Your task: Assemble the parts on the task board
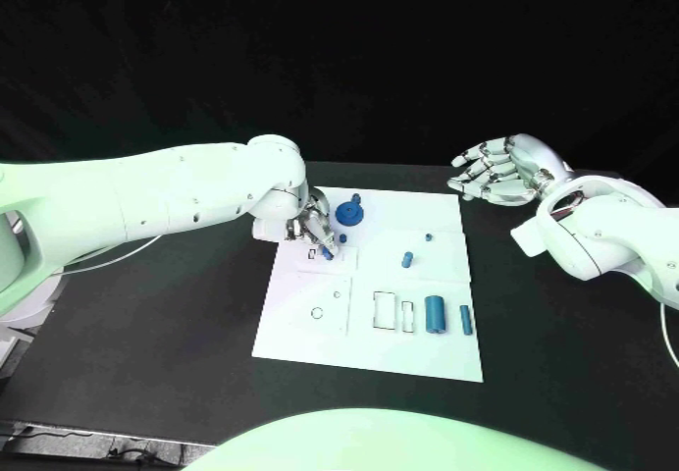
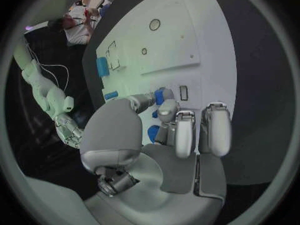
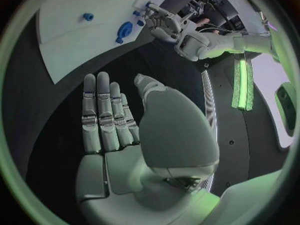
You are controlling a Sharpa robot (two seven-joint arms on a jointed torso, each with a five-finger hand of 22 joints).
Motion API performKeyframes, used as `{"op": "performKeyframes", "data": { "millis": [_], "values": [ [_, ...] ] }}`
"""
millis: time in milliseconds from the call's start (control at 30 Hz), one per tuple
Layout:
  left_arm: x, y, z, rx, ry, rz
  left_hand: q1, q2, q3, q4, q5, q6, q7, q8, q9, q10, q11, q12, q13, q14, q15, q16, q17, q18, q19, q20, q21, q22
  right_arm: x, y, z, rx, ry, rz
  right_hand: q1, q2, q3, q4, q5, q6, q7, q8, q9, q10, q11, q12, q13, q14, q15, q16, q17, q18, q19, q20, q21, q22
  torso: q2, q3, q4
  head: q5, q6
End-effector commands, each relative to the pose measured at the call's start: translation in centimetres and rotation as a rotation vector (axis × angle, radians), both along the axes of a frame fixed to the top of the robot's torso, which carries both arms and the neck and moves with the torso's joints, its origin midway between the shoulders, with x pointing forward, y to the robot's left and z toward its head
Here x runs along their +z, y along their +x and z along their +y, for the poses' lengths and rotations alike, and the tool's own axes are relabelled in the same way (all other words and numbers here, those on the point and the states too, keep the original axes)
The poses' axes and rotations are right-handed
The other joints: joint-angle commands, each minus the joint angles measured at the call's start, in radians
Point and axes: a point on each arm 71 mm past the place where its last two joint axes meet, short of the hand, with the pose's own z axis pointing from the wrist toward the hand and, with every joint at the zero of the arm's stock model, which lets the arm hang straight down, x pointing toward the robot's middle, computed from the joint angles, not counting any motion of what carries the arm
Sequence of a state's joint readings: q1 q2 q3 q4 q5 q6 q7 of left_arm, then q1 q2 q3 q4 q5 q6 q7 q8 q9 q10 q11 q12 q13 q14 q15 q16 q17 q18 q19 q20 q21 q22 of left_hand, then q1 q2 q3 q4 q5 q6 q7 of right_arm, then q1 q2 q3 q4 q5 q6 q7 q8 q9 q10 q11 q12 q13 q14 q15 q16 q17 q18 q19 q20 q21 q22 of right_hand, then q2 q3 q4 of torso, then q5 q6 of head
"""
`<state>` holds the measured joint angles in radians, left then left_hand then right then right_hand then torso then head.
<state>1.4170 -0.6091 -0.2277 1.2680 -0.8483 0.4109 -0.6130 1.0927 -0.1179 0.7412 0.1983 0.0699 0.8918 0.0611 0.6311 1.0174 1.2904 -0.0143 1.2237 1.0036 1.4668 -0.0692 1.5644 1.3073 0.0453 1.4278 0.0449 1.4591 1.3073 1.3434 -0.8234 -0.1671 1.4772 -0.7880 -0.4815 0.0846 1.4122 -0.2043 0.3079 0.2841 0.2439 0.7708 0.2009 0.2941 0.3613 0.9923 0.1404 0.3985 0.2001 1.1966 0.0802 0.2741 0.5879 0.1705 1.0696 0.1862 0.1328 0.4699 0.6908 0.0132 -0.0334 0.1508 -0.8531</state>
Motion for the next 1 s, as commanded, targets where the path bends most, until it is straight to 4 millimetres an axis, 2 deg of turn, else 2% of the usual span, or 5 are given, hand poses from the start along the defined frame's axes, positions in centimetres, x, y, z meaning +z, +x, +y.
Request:
{"op": "performKeyframes", "data": {
  "millis": [33, 100, 300, 1000],
  "values": [
    [-0.1, 0.0, 0.1, -0.005, 0.023, -0.014, -0.007, 0.001, 0.218, -0.211, 0.006, 0.003, -0.004, 0.004, 0.001, 0.006, -0.001, 0.005, 0.000, 0.104, 0.000, 0.006, 0.263, 0.002, 0.009, 0.000, 0.003, 0.076, -0.1, -0.1, 0.2, 0.021, -0.007, 0.010, -0.008, -0.005, -0.002, 0.001, 0.003, -0.003, 0.017, 0.005, -0.001, 0.006, 0.003, 0.000, -0.001, 0.003, -0.002, -0.005, -0.002, 0.011, 0.000, 0.002, -0.007, -0.001, 0.000, 0.0000, 0.0001, 0.000, 0.000],
    [-0.1, 0.0, 0.2, -0.006, 0.027, -0.018, -0.007, 0.001, 0.218, -0.211, 0.006, 0.003, -0.004, 0.004, 0.001, 0.006, -0.001, 0.005, 0.000, 0.104, 0.000, 0.006, 0.263, 0.002, 0.009, 0.000, 0.003, 0.076, -0.1, -0.1, 0.2, 0.025, -0.007, 0.012, -0.008, -0.005, -0.002, 0.001, 0.003, -0.003, 0.017, 0.005, -0.001, 0.006, 0.003, 0.000, -0.001, 0.003, -0.002, -0.005, -0.002, 0.011, 0.000, 0.002, -0.007, -0.001, 0.000, -0.0001, 0.0003, -0.004, -0.002],
    [-0.1, 0.1, 0.2, -0.010, 0.039, -0.034, -0.007, 0.001, 0.218, -0.211, 0.006, 0.003, -0.004, 0.004, 0.001, 0.006, -0.001, 0.005, 0.000, 0.104, 0.000, 0.006, 0.263, 0.002, 0.009, 0.000, 0.003, 0.076, -0.1, -0.1, 0.3, 0.029, -0.006, 0.013, -0.008, -0.005, -0.003, 0.001, 0.003, -0.003, 0.017, 0.006, -0.001, 0.007, 0.003, 0.000, -0.001, 0.004, -0.002, -0.005, -0.002, 0.011, 0.000, 0.002, -0.007, -0.002, 0.000, -0.0001, -0.0001, 0.000, -0.003],
    [0.0, -0.3, -0.8, -0.048, 0.060, -0.071, -0.010, 0.000, 0.221, -0.213, 0.006, 0.004, -0.004, 0.004, 0.001, 0.004, -0.001, 0.002, -0.005, 0.104, 0.000, 0.006, 0.263, 0.002, 0.008, 0.000, 0.002, 0.075, -0.1, -0.2, 0.4, 0.034, -0.006, 0.015, -0.009, -0.005, -0.004, 0.001, 0.003, -0.002, 0.016, 0.006, -0.001, 0.007, 0.003, 0.001, -0.003, 0.005, -0.002, -0.006, -0.002, 0.011, 0.001, 0.002, -0.007, -0.003, 0.000, -0.0006, -0.0001, -0.001, -0.007]
  ]
}}
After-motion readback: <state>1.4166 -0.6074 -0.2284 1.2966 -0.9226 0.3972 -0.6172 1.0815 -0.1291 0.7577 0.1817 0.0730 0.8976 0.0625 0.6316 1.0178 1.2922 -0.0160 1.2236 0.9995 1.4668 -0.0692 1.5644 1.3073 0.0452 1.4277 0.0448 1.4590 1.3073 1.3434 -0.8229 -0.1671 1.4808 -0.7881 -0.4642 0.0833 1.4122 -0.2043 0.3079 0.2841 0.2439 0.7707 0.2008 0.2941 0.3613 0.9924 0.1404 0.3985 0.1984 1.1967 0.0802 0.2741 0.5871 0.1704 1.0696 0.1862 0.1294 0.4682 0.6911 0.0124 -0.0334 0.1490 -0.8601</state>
